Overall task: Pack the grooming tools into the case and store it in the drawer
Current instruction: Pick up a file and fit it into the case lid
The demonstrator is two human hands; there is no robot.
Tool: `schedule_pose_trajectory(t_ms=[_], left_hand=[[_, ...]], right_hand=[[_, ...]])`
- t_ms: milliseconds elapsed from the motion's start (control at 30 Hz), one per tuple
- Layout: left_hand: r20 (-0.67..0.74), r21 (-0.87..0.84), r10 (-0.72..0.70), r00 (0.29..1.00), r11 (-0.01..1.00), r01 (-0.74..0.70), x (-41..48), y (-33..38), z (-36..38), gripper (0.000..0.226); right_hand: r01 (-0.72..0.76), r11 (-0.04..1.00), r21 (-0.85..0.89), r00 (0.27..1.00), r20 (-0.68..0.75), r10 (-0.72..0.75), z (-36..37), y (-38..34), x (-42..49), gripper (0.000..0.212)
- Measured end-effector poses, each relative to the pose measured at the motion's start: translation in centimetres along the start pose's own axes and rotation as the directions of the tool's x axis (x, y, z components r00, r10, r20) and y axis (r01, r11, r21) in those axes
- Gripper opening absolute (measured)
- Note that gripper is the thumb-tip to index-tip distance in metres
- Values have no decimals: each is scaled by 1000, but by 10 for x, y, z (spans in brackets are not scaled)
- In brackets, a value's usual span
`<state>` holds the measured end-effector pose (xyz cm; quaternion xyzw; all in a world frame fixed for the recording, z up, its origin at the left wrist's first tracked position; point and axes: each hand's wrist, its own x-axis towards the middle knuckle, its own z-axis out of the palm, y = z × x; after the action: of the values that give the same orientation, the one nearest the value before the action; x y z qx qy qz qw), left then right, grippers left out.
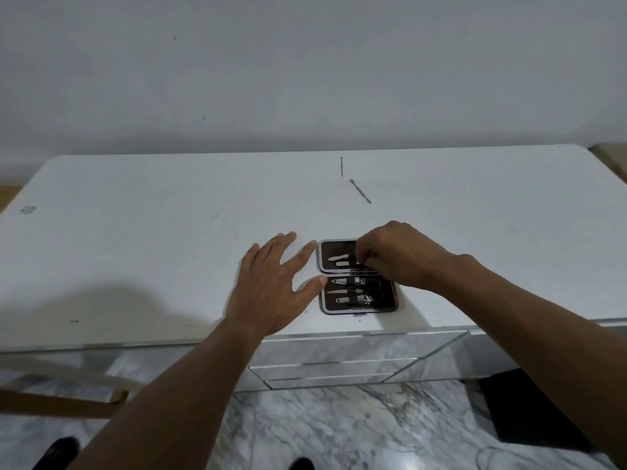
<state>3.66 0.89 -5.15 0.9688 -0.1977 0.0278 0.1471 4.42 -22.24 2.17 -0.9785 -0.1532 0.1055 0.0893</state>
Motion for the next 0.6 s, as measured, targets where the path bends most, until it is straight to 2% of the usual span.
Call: schedule_pose_trajectory(t_ms=[167, 600], left_hand=[[-5, 12, 6, 1000, 1000, -6, 0, -1, 1, 69], [-1, 11, -5, 1000, 1000, 5, 1, -2, 3, 70]], right_hand=[[-42, 998, -54, 999, -8, 42, -3, 6, -5, 16], [52, 998, -17, 999, -13, -53, 5, -1, 6, 20]])
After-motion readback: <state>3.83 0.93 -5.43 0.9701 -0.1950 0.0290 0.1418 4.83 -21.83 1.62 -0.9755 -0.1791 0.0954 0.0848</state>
